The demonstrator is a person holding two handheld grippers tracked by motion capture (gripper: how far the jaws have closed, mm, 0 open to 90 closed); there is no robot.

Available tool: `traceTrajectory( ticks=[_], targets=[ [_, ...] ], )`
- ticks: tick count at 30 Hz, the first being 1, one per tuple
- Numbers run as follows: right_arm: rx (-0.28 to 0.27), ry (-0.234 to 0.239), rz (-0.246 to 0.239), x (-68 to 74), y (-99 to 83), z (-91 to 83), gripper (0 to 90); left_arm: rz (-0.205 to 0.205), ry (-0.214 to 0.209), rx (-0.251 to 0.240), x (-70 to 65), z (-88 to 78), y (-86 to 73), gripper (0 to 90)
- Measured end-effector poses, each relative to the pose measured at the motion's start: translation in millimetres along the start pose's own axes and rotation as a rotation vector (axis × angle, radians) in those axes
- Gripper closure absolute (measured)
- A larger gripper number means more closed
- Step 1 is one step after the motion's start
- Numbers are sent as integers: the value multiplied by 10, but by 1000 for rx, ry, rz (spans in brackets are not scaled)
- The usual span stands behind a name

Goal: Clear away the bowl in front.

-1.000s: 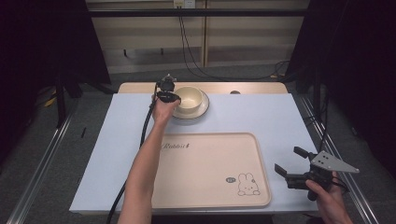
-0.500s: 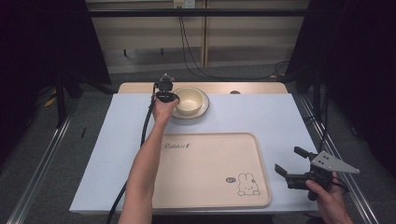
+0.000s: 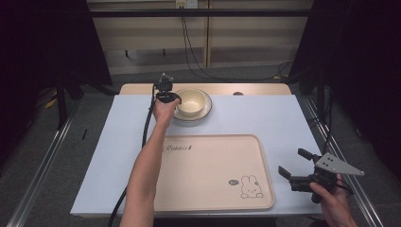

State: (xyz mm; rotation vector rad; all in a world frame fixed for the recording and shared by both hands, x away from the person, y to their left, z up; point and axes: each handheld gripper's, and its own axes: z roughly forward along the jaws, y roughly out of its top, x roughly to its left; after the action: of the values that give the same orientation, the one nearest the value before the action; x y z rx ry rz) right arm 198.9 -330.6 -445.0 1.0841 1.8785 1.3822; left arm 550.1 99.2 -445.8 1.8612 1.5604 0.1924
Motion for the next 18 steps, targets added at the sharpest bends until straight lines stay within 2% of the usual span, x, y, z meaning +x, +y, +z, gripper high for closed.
traceTrajectory(
  ticks=[7,8,9,18],
  targets=[
    [-11,-1,4,-3,-2,3,8,0,10,-1,28,-34,12,826],
    [-13,-2,6,-6,-2,6,9,20,10,-3,37,-44,14,826],
    [-12,-6,6,-4,-2,6,9,17,-2,-5,38,-45,16,826],
    [-31,-30,1,4,-9,13,11,11,-11,-20,35,-142,39,825]
  ],
)
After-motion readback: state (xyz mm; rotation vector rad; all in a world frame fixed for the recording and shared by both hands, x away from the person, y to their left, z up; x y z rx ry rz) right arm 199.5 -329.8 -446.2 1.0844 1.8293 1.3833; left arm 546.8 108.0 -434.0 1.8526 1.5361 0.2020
